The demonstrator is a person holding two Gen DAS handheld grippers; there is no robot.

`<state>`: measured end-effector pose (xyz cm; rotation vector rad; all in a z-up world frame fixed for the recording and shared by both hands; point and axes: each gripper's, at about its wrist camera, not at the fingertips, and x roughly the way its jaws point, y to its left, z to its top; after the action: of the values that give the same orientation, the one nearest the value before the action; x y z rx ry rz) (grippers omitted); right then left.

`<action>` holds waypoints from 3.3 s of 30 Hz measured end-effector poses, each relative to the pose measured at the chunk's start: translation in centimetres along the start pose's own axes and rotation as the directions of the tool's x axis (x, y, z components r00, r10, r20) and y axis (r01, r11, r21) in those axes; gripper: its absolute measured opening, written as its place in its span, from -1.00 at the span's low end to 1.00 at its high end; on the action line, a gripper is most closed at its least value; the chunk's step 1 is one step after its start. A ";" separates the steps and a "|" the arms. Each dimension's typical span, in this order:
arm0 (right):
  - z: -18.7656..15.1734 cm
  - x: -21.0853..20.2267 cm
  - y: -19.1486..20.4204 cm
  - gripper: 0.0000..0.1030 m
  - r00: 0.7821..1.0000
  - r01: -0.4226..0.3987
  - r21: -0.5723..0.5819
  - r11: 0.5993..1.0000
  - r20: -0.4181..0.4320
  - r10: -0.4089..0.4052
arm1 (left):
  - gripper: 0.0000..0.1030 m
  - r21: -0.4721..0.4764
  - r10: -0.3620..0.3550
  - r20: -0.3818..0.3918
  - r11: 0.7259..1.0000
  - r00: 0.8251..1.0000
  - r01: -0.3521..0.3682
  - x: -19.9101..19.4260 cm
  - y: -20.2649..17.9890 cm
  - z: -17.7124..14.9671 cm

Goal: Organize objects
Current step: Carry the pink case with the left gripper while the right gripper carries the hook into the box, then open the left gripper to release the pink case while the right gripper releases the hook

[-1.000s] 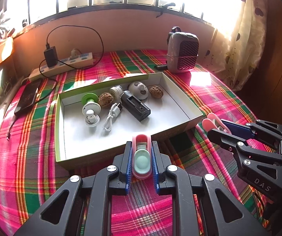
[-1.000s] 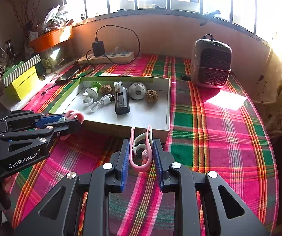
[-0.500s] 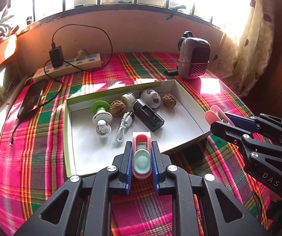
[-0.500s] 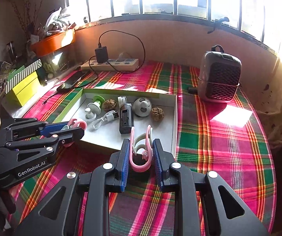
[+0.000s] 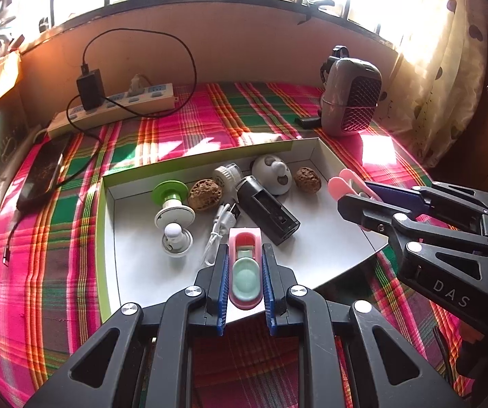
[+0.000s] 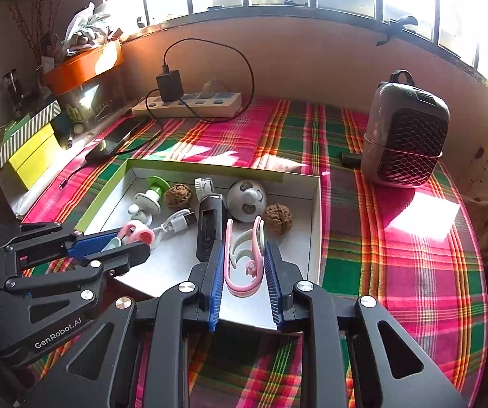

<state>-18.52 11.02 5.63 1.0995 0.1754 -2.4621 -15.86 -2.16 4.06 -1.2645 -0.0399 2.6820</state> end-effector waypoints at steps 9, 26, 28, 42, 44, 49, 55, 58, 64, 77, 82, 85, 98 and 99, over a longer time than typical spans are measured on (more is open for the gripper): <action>0.7 2.8 -1.0 -0.53 0.997 -0.060 0.022 0.998 -0.057 0.061 | -0.69 0.004 -0.005 -0.035 1.000 0.999 0.005 2.1 0.1 0.6; 0.9 5.6 -1.3 -0.53 0.991 -0.052 0.017 0.999 -0.119 0.053 | -0.69 0.011 0.007 -0.061 1.000 0.998 -0.006 4.1 -0.2 1.1; 0.9 5.8 -1.3 -0.53 0.991 -0.044 0.014 0.999 -0.127 0.046 | -0.69 0.013 0.010 -0.066 1.000 0.998 -0.009 4.3 -0.3 1.2; 0.8 6.3 -1.5 -0.53 0.991 -0.005 0.006 1.000 -0.133 0.006 | -0.69 0.012 0.019 -0.079 1.000 0.997 -0.018 5.0 -0.3 1.2; 0.9 6.3 -1.5 -0.53 0.991 -0.001 0.004 1.000 -0.133 0.002 | -0.69 0.011 0.020 -0.081 1.000 0.997 -0.019 5.0 -0.3 1.1; 0.9 6.3 -1.4 -0.53 0.991 0.000 0.003 1.000 -0.133 0.000 | -0.69 0.018 0.028 -0.080 0.999 0.996 -0.027 5.1 -0.5 1.2; 0.8 6.4 -1.1 -0.53 0.991 0.007 -0.004 1.000 -0.137 -0.007 | -0.69 0.020 0.029 -0.080 0.999 0.996 -0.028 5.1 -0.6 1.1; 0.8 6.4 -1.1 -0.53 0.991 0.008 -0.005 1.000 -0.137 -0.008 | -0.69 0.027 0.036 -0.081 0.999 0.996 -0.034 5.1 -0.6 1.1; 0.7 6.4 -1.1 -0.52 0.990 0.010 0.000 1.000 -0.137 -0.010 | -0.68 0.030 0.039 -0.084 0.999 0.996 -0.037 5.1 -0.7 1.1; 0.6 6.2 -1.3 -0.52 0.991 0.017 0.012 1.000 -0.135 -0.015 | -0.61 0.029 0.051 -0.088 0.998 0.995 -0.049 5.0 -0.8 1.0; 0.6 6.0 -1.3 -0.52 0.992 0.018 0.017 1.000 -0.129 -0.016 | -0.60 0.022 0.055 -0.091 0.998 0.994 -0.053 4.8 -0.7 0.9; 0.5 5.8 -1.3 -0.48 0.992 0.019 0.024 1.000 -0.124 -0.016 | -0.60 0.017 0.063 -0.086 0.998 0.994 -0.062 4.6 -0.6 0.8; -0.2 3.8 -0.7 -0.44 0.996 0.005 0.047 0.999 -0.090 -0.001 | -0.55 0.008 0.099 -0.035 0.995 0.994 -0.099 2.3 -0.6 0.3; -0.2 3.7 -0.6 -0.44 0.996 0.006 0.048 0.999 -0.086 -0.002 | -0.55 0.010 0.110 -0.031 0.994 0.993 -0.110 2.1 -0.6 0.2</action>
<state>-20.82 10.42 2.75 1.2278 0.1448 -2.4355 -17.26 -1.17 2.63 -1.3435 0.0457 2.7503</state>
